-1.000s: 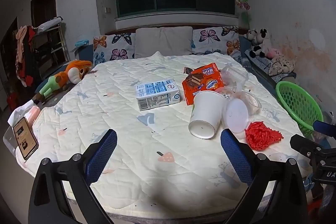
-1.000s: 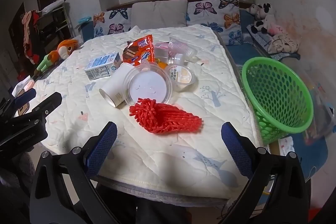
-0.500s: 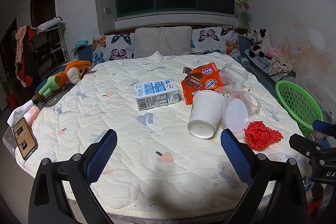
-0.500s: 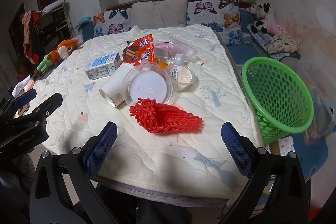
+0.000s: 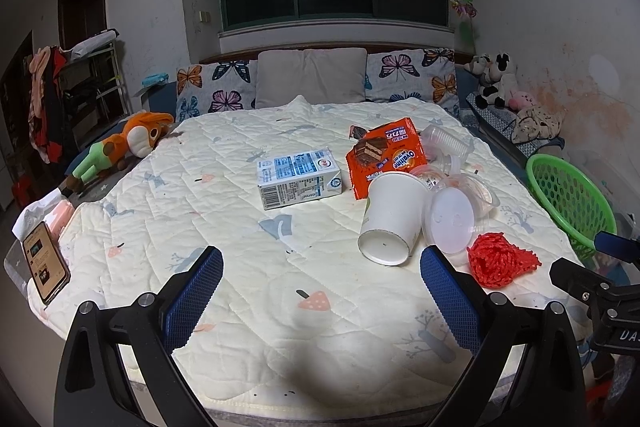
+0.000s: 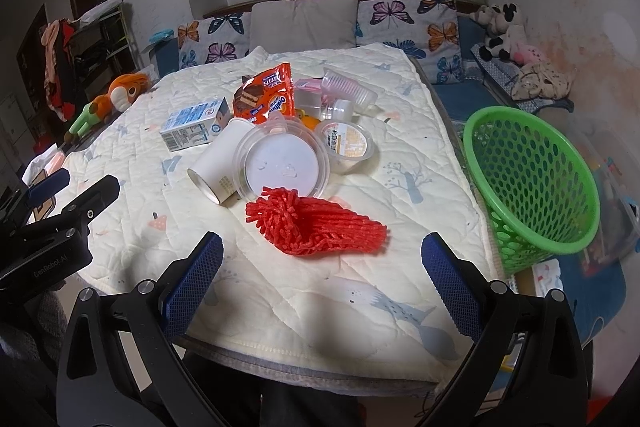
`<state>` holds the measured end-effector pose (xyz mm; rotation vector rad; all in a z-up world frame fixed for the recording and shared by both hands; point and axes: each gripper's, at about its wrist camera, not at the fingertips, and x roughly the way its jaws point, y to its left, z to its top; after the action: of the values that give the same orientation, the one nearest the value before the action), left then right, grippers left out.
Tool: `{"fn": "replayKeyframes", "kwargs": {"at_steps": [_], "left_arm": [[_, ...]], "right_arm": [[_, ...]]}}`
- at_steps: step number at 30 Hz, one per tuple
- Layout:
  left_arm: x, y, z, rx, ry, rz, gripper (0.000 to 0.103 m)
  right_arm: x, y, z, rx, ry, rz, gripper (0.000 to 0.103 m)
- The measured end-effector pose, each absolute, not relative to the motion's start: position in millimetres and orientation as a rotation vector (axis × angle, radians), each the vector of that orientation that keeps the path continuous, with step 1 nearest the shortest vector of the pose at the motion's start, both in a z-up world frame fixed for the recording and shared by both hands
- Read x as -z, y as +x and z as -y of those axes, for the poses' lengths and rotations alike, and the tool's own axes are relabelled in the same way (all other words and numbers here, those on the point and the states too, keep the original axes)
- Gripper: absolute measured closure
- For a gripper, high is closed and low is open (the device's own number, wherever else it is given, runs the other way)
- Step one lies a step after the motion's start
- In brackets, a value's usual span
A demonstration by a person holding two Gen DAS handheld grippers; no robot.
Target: Collect trash
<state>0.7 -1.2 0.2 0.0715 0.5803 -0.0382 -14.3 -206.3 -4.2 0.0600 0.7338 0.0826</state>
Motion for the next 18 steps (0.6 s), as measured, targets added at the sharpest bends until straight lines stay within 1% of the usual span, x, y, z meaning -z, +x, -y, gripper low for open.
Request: {"fn": "replayKeyframes", "kwargs": {"at_steps": [18], "left_arm": [[0.8, 1.5, 1.2, 0.039, 0.071, -0.583, 0.007]], "right_arm": [[5.8, -9.4, 205.4, -0.086, 0.059, -0.743, 0.005]]}}
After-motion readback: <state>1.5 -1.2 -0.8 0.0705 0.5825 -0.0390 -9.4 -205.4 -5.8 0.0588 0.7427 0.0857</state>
